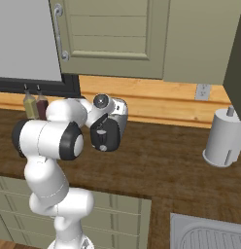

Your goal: Start the toaster. Once the lever pops up, take the bread to the plate on the dining counter.

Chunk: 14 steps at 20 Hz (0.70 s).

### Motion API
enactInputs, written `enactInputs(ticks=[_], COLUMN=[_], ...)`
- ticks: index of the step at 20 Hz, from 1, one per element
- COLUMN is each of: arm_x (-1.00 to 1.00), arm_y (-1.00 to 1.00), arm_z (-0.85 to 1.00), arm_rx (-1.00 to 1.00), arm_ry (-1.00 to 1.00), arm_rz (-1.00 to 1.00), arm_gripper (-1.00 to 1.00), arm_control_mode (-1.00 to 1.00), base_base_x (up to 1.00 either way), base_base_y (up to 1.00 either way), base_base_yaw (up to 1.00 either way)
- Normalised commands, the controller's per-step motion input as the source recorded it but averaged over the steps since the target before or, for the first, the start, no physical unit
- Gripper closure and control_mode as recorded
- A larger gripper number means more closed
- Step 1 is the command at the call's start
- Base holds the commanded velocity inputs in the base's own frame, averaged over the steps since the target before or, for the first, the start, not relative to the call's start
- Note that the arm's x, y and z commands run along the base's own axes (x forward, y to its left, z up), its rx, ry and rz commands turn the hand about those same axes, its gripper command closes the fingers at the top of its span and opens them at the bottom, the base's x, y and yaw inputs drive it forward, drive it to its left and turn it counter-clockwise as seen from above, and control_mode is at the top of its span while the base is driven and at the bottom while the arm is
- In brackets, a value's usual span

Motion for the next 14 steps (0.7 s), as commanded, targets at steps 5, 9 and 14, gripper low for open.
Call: enactInputs(ticks=[5, 9, 14], arm_x=[0.0, 0.0, 0.0], arm_y=[0.0, 0.0, 0.0], arm_z=[0.0, 0.0, 0.0], arm_rx=[0.0, 0.0, 0.0], arm_ry=[0.0, 0.0, 0.0], arm_rz=[0.0, 0.0, 0.0], arm_gripper=[1.0, 1.0, 1.0], arm_control_mode=[-1.0, -1.0, -1.0], base_base_x=[0.0, 0.0, 0.0], base_base_y=[0.0, 0.0, 0.0], base_base_yaw=[0.0, 0.0, 0.0])
